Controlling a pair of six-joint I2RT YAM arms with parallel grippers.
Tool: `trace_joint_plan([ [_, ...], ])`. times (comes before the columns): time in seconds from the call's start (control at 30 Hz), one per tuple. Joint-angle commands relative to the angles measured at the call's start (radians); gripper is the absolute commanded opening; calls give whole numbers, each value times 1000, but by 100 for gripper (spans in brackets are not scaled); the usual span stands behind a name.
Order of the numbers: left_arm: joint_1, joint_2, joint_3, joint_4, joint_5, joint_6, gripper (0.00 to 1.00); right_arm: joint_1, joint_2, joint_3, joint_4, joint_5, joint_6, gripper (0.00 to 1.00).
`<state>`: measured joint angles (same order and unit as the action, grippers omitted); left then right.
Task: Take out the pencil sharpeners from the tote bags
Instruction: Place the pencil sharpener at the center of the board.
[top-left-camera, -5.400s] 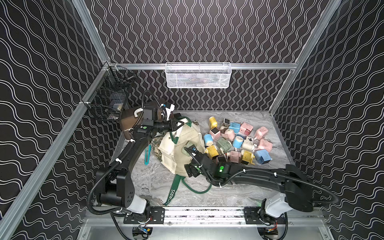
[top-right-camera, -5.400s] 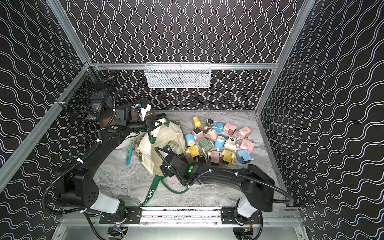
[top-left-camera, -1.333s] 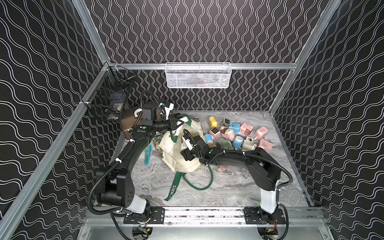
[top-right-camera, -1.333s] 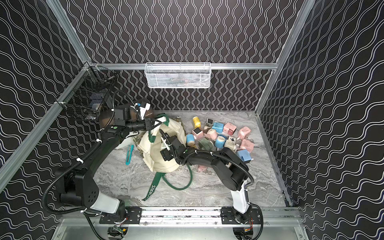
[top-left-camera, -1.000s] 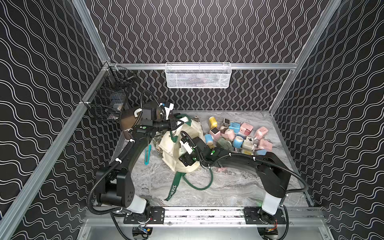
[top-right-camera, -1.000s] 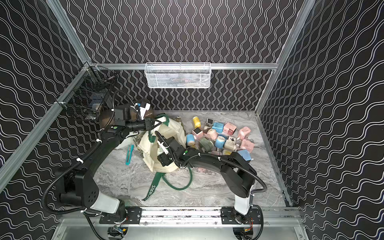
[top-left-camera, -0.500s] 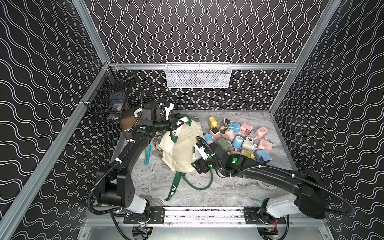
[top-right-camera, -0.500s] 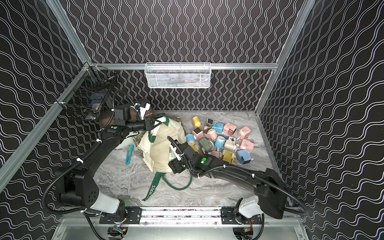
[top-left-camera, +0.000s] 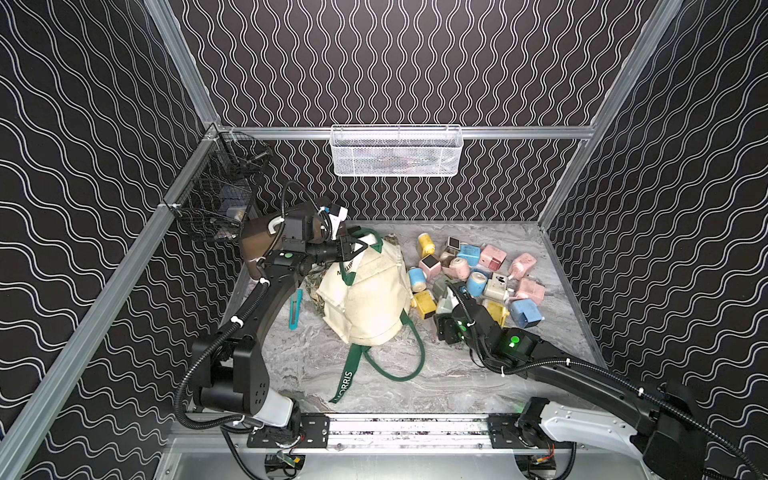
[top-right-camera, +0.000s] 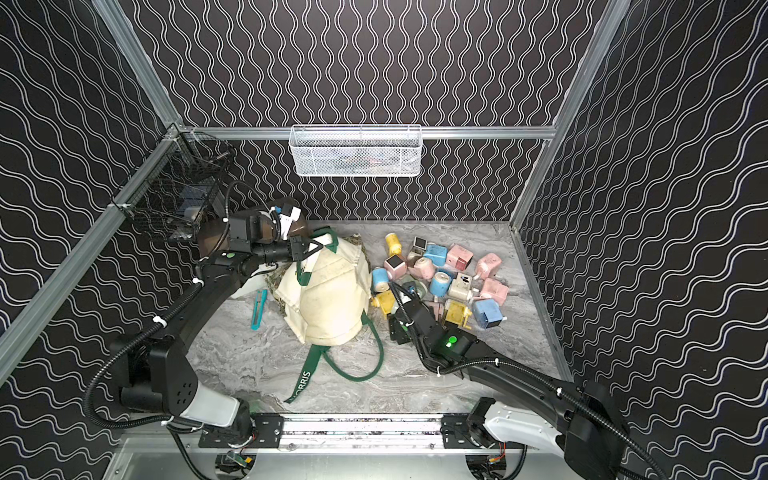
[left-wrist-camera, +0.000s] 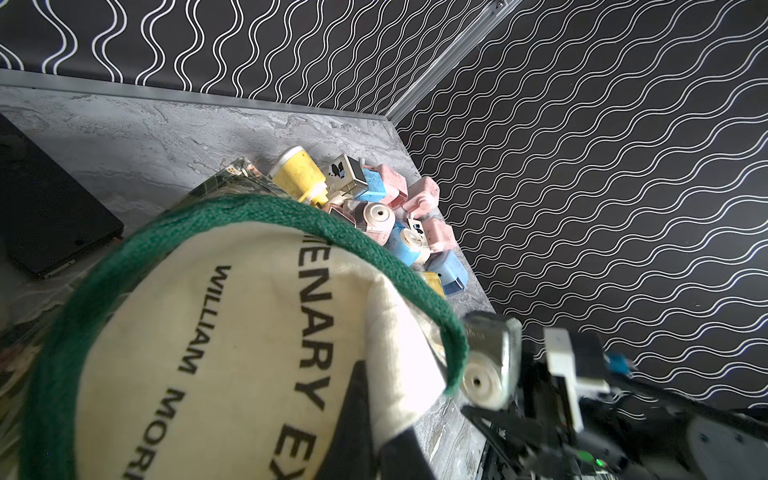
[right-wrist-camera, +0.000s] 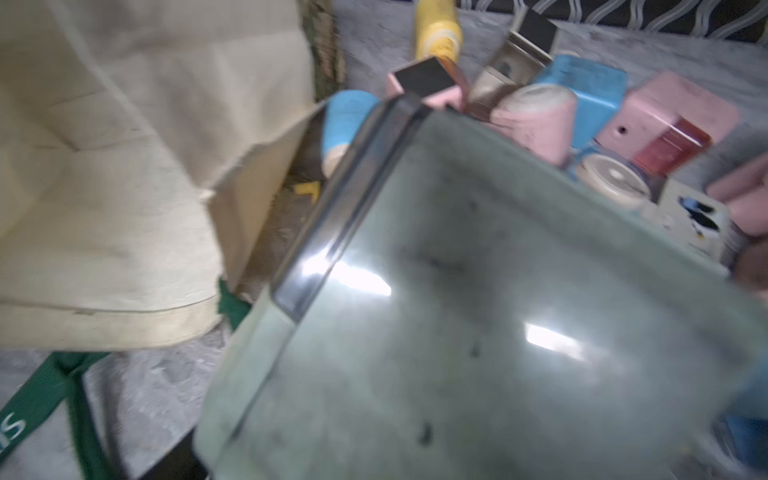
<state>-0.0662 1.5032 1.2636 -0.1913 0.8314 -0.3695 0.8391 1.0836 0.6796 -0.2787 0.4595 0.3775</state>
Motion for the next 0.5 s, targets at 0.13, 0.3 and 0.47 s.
trace_joint_plan([
  [0.13,3,-11,1,27,17,6,0,-52,-46,-55,-52,210,231,82],
  [0.3,2,-11,6,27,21,3,0,-73,-44,-117,-93,192,349,82],
  [0.47,5,-15,3,32,21,0,0,-73,-30,-152,-146,110,439,82],
])
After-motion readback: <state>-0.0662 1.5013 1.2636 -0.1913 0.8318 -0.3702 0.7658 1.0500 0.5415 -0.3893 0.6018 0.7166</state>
